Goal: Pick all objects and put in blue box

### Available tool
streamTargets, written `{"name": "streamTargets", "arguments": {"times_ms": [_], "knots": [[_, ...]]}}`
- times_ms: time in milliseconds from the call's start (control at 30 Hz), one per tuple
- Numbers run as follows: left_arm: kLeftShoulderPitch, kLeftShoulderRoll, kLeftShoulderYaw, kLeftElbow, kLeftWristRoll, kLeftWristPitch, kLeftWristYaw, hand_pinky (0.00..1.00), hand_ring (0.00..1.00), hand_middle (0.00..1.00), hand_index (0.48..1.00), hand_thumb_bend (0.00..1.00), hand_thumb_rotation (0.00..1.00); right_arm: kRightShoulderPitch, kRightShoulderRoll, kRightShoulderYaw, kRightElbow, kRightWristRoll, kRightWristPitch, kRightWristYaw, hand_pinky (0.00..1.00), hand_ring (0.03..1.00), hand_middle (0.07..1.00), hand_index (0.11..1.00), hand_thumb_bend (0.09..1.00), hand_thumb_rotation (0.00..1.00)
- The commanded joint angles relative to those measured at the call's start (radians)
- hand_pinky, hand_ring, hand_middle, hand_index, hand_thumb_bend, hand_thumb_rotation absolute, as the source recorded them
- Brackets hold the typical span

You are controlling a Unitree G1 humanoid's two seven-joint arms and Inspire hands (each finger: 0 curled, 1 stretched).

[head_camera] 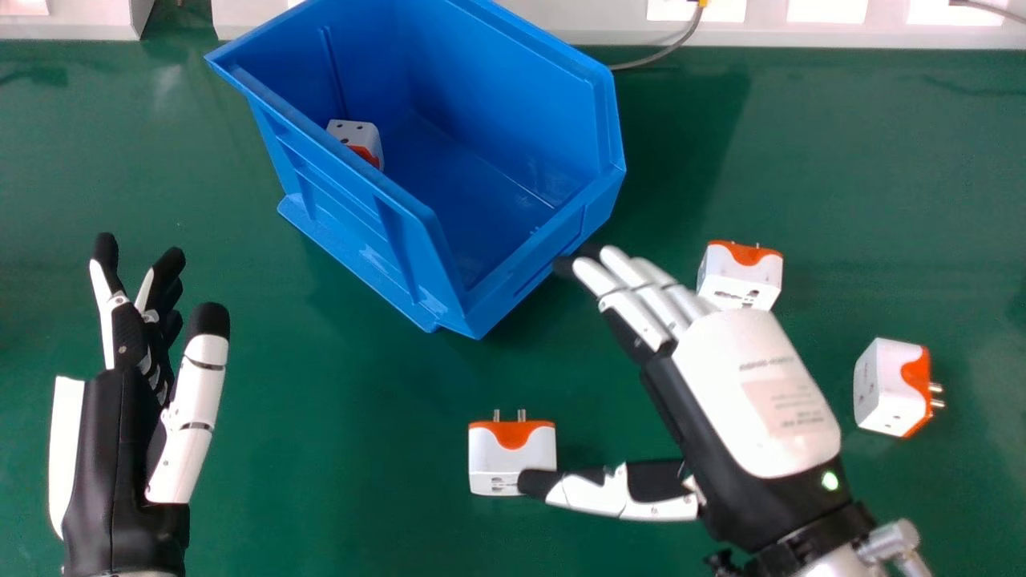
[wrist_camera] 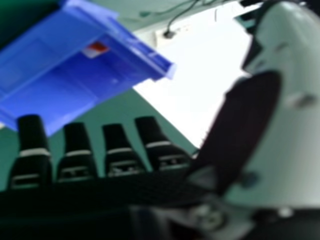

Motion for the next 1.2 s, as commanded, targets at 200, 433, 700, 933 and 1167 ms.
{"name": "streamTargets", "arguments": {"times_ms": [200,433,700,933,1167], "knots": [[0.004,0.008,0.007,-0.017,-0.002,-0.009,0.004,0.96,0.96,0.95,0.953,0.4,0.82,-0.052,0.017,0.038,0.077,-0.042,-0.025,0.01,0.69,0.821,0.861,0.823,0.608,0.52],[0.001,0.012,0.013,-0.013,-0.007,-0.014,0.003,0.96,0.96,0.95,0.951,0.42,0.8,-0.124,0.036,0.074,0.167,-0.069,-0.006,0.052,0.69,0.822,0.854,0.817,0.603,0.48],[-0.002,0.016,0.018,-0.002,-0.013,-0.03,-0.006,0.96,0.96,0.96,0.952,0.42,0.8,-0.19,0.049,0.121,0.248,-0.138,0.056,0.096,0.7,0.827,0.857,0.827,0.584,0.49],[0.0,0.019,0.02,-0.009,-0.015,-0.03,-0.011,0.94,0.96,0.95,0.948,0.43,0.81,-0.232,0.055,0.159,0.283,-0.189,0.105,0.123,0.7,0.819,0.843,0.819,0.579,0.46],[-0.002,0.027,0.023,-0.009,-0.029,-0.034,-0.022,0.95,0.96,0.96,0.956,0.4,0.83,-0.279,0.06,0.182,0.314,-0.206,0.135,0.156,0.71,0.816,0.839,0.813,0.55,0.44]]}}
